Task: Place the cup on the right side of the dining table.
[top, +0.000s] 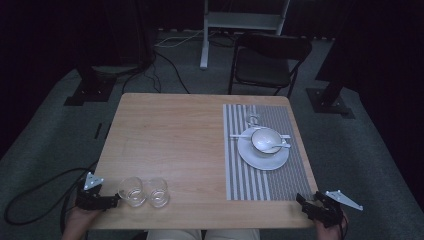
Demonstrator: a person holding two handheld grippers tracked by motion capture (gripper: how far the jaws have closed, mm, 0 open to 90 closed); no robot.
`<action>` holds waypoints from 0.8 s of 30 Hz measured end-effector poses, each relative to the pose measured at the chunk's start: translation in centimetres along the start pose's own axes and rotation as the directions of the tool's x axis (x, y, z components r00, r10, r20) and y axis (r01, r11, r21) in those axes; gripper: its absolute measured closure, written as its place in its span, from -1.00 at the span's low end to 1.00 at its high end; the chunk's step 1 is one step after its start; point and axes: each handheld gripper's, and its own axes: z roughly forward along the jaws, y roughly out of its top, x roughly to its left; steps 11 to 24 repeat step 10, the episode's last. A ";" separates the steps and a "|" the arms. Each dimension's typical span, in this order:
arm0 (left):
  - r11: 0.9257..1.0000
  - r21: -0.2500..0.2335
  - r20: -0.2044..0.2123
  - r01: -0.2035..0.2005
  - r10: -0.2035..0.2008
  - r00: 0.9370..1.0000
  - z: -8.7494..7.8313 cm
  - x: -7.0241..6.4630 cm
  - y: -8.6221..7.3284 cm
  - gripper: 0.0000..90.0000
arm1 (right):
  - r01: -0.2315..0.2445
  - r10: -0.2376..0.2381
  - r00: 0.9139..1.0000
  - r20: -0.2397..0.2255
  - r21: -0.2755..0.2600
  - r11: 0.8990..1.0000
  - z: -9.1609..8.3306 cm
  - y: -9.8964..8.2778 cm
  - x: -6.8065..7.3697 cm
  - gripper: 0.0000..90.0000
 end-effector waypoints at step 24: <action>1.000 0.000 0.002 -0.002 0.002 1.000 0.0 0.0 0.0 -0.95 | -0.041 0.041 0.998 0.039 -0.019 0.999 -0.8 -0.1 -1.4 -0.71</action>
